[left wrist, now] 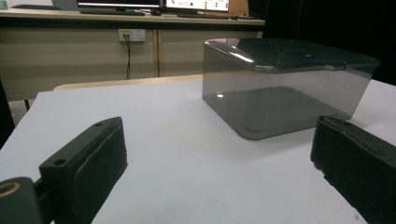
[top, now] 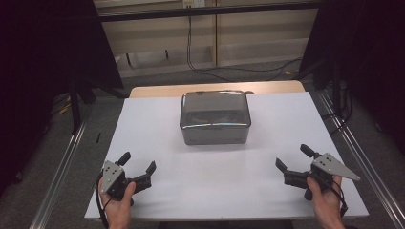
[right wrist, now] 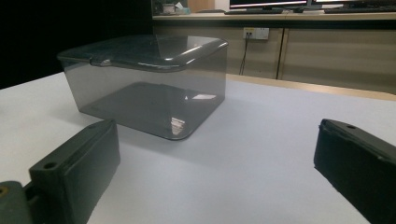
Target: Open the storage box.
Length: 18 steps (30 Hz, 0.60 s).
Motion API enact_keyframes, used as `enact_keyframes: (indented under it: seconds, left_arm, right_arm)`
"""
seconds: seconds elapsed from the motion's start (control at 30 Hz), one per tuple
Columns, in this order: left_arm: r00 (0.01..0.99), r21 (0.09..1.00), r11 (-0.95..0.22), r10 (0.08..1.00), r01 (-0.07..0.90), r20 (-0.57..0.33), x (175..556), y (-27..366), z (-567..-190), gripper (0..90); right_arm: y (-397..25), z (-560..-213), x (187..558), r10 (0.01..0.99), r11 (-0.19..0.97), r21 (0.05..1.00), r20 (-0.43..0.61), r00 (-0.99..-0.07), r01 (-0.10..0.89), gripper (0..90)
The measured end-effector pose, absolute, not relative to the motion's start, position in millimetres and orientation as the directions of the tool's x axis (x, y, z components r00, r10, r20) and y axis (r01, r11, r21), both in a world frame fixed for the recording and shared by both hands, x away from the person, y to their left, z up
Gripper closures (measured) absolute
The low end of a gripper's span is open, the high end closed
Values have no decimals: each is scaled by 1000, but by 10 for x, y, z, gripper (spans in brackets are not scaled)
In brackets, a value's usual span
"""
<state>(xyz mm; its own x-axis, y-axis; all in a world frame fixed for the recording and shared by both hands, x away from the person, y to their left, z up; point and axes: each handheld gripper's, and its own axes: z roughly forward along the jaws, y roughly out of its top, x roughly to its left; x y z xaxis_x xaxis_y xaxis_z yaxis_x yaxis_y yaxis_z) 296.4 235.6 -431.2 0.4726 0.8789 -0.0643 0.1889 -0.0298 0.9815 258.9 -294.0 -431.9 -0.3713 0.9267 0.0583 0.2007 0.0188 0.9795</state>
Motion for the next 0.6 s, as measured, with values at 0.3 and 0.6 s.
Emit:
enact_keyframes:
  seconds: [0.3, 0.6]
  left_arm:
    - [471, 983, -25, 880, 179, -64, 2926, 2389, -4297, 37]
    - [462, 982, -28, 885, 186, -63, 2925, 2392, -4309, 37]
  right_arm:
    - [-2803, -4317, 2683, 914, 41, 976, 49, -402, 214, 4]
    - [-2632, -4262, 2767, 888, 45, 978, 54, -457, 204, 2]
